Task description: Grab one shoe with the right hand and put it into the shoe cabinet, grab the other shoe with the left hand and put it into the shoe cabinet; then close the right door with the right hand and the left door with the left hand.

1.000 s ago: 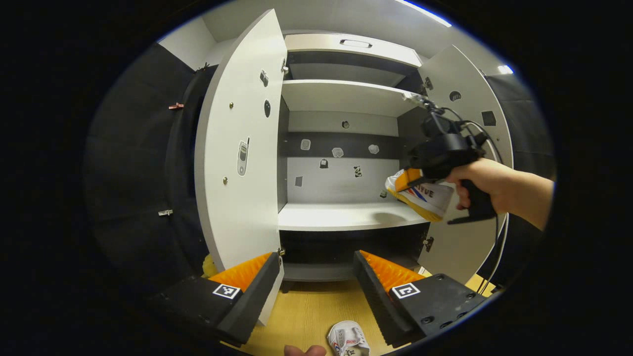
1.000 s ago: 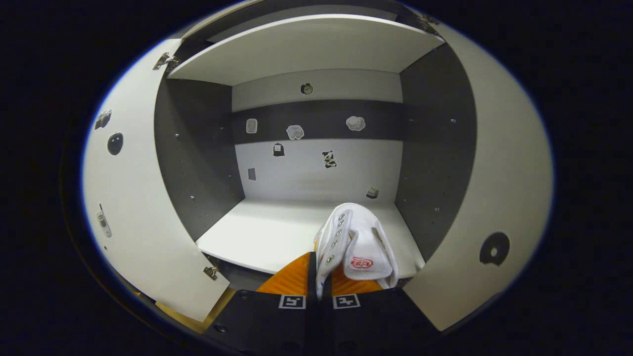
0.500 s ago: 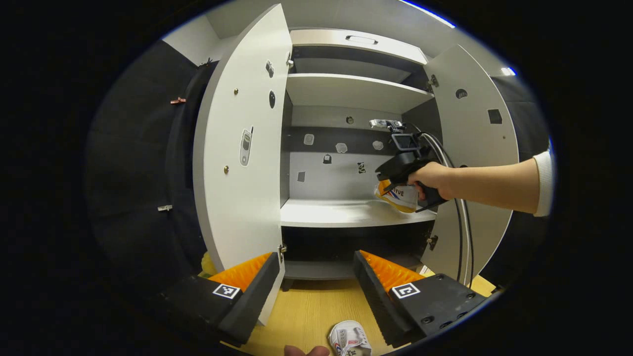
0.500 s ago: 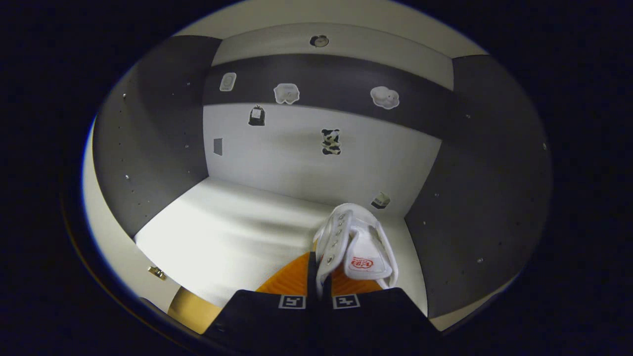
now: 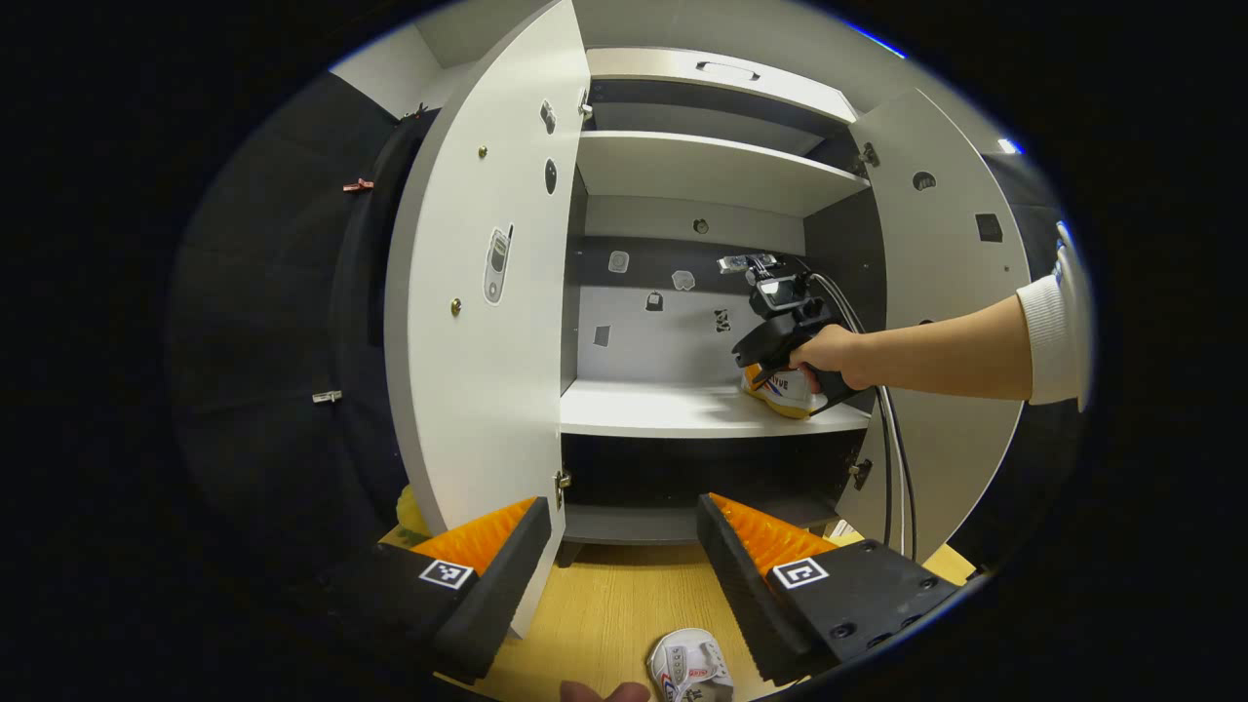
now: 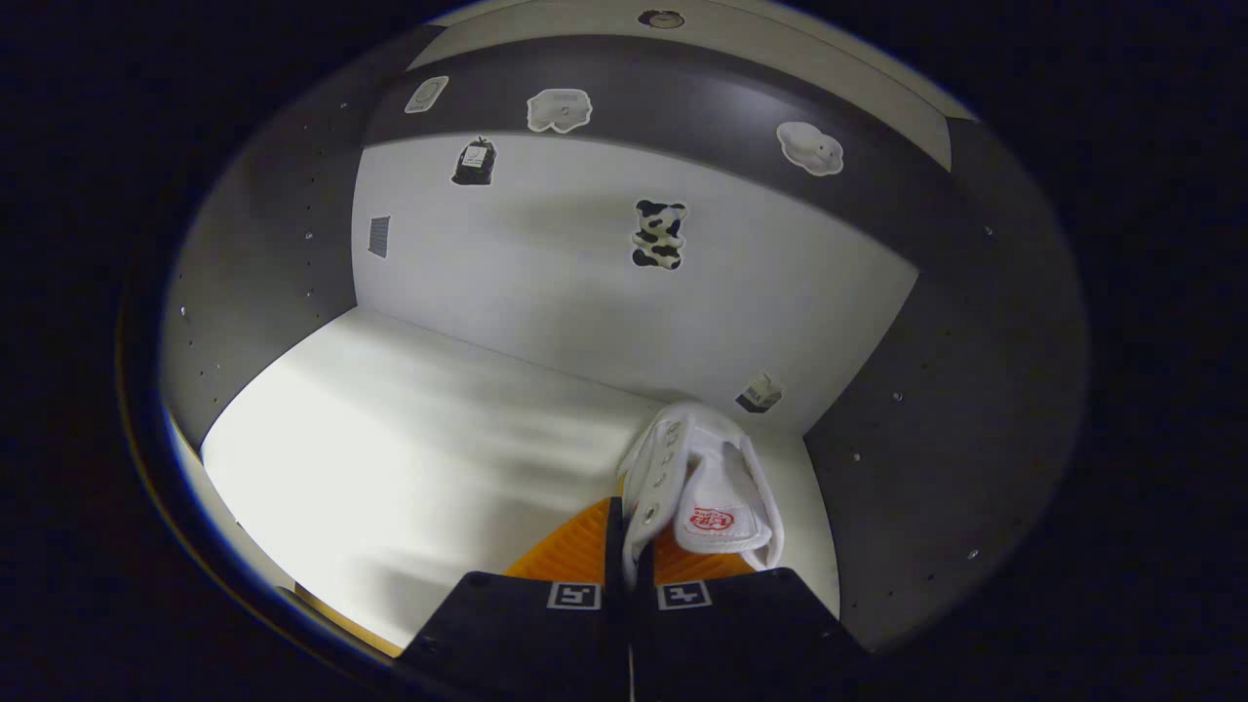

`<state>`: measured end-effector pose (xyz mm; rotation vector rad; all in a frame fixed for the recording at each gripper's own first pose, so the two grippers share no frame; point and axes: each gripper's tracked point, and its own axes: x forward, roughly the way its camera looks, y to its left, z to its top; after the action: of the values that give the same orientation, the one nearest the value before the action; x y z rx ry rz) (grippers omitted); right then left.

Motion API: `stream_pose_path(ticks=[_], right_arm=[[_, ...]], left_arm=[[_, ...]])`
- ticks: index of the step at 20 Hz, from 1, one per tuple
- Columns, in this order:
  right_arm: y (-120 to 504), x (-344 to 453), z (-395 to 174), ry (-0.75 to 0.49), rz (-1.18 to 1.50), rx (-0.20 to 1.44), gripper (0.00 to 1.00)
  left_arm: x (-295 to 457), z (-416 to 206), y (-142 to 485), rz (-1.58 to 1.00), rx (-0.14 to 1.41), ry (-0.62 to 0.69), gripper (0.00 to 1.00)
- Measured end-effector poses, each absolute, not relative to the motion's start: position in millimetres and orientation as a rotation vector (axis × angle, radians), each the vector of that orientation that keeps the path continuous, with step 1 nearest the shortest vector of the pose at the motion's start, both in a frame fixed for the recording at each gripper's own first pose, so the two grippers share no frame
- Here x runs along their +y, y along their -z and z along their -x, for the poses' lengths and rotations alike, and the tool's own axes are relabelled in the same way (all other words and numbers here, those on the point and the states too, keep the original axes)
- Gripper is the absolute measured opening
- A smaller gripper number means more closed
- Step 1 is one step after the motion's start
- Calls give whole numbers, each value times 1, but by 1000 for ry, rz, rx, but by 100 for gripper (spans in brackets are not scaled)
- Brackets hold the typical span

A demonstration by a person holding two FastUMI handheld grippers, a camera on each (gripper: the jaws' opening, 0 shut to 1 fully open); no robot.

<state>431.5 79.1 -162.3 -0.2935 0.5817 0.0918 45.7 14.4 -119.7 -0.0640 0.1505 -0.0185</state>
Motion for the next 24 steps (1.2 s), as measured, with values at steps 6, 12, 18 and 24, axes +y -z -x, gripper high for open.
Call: stream_pose_path(ticks=[6,12,18,24], right_arm=[[154,94,-410,-117,268,592,58],[120,104,-372,-161,156,500,97],[43,98,-308,-177,55,250,98],[-22,83,-189,-185,4,-1,98]], left_arm=[[12,-42,115,58,139,17,95],[5,-31,108,57,125,21,95],[1,-18,104,57,118,17,95],[10,-8,126,79,116,9,95]])
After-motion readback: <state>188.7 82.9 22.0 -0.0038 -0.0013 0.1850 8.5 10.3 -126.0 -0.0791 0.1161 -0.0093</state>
